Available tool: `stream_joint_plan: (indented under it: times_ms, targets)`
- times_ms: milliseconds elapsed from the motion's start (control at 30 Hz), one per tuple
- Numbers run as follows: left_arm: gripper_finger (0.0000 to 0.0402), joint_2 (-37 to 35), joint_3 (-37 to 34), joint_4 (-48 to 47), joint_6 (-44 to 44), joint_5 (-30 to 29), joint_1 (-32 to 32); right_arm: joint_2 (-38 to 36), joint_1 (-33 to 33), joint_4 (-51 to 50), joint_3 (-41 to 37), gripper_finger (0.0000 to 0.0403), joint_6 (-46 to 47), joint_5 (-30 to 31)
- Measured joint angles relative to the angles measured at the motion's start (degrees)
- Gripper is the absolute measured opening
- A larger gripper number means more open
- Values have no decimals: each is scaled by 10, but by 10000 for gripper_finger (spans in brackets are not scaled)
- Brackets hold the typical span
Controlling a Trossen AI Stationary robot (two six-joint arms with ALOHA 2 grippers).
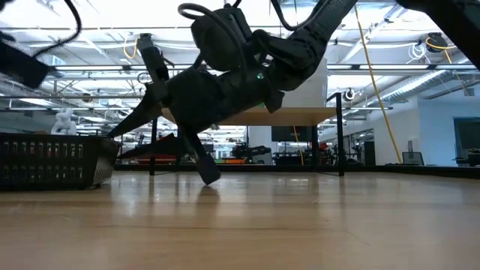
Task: Stack baskets on shelf by color
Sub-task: Stack the black bin on top of the other black bin on the shelf
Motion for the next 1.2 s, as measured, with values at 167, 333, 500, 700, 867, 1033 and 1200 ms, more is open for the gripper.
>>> stream_joint_plan:
  times_ms: [167, 333, 500, 700, 867, 1033, 1200]
  targets:
    - [56, 0, -46, 98, 77, -26, 24, -1, 4, -13, 0, 125, 0, 0]
    - [56, 0, -49, 97, 128, -66, 50, -2, 6, -18, 0, 123, 11, 1]
    - [55, 0, -49, 93, 154, -88, 77, -3, 23, -40, 1, 75, 71, 5]
    - [55, 0, -34, 34, 122, -80, 88, -20, 52, -107, 0, 10, 188, 15]
    - [55, -13, -18, -3, 105, -75, 63, -74, 79, -178, -2, 6, 360, -25]
    - [55, -20, -15, -8, 83, -102, 52, -185, 88, -252, -2, 3, 412, -45]
    - [56, -21, -15, -6, 61, -173, 55, -324, 72, -243, -1, 3, 447, 11]
